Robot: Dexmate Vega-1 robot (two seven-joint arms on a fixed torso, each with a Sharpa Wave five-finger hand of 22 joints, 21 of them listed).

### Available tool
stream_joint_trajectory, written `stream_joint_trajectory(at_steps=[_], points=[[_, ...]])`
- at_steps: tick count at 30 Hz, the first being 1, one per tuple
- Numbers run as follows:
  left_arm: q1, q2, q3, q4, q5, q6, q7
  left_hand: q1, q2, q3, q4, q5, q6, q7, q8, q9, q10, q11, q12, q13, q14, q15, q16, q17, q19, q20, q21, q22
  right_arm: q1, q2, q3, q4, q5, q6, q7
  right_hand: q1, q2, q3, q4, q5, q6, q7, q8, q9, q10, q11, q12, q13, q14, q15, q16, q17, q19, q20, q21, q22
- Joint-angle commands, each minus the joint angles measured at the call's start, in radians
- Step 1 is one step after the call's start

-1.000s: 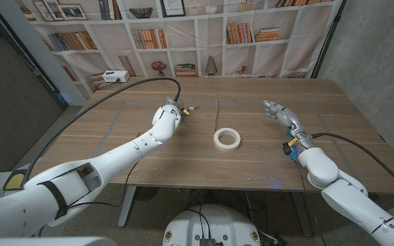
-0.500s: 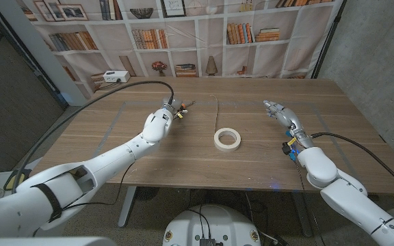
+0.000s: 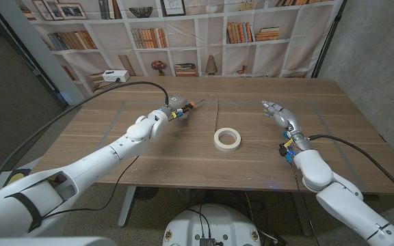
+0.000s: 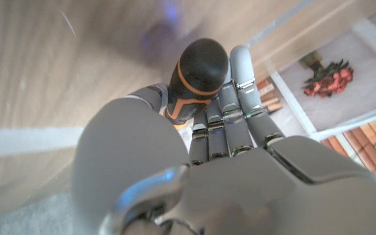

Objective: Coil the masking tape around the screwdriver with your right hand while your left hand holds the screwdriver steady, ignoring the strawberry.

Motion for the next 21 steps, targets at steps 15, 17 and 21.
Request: stream_joint_trajectory(at_steps=[15, 17, 21], points=[[0.008, 0.158, -0.162, -0.23, -0.148, -0.197, -0.146, 0.095, 0.058, 0.047, 0.008, 0.039, 0.237, -0.168, 0.117, -0.039, 0.166, -0.222, -0.034, -0.049, 0.17, -0.247, -0.01, 0.003, -0.023, -0.072, -0.042, -0.076, -0.086, -0.093, -0.106, -0.335, -0.358, -0.455, 0.018, 0.264, -0.065, 0.054, -0.072, 0.014, 0.096, -0.053, 0.025, 0.004, 0.067, -0.076, 0.009, 0.009, 0.027, -0.064, 0.027, 0.025, 0.027, 0.02, 0.006, 0.01], [0.008, 0.163, -0.17, -0.239, -0.156, -0.202, -0.16, 0.095, 0.057, 0.047, 0.008, 0.041, 0.237, -0.166, 0.116, -0.04, 0.168, -0.221, -0.035, -0.052, 0.169, -0.247, -0.011, 0.004, -0.025, -0.07, -0.042, -0.078, -0.073, -0.101, -0.127, -0.348, -0.382, -0.482, 0.038, 0.278, -0.074, 0.052, -0.067, 0.014, 0.086, -0.053, 0.019, 0.004, 0.054, -0.078, 0.003, 0.01, 0.01, -0.062, 0.022, 0.027, 0.02, 0.02, 0.003, 0.01], [0.014, 0.17, -0.186, -0.251, -0.175, -0.217, -0.168, 0.094, 0.054, 0.047, 0.008, 0.046, 0.236, -0.167, 0.114, -0.042, 0.17, -0.224, -0.038, -0.055, 0.172, -0.248, -0.019, -0.005, -0.029, -0.069, -0.044, -0.083, -0.037, -0.119, -0.184, -0.364, -0.44, -0.534, 0.078, 0.287, -0.087, 0.043, -0.058, 0.012, 0.079, -0.053, 0.013, 0.004, 0.035, -0.073, -0.006, 0.011, -0.015, -0.054, 0.015, 0.03, 0.011, 0.023, -0.002, 0.01]])
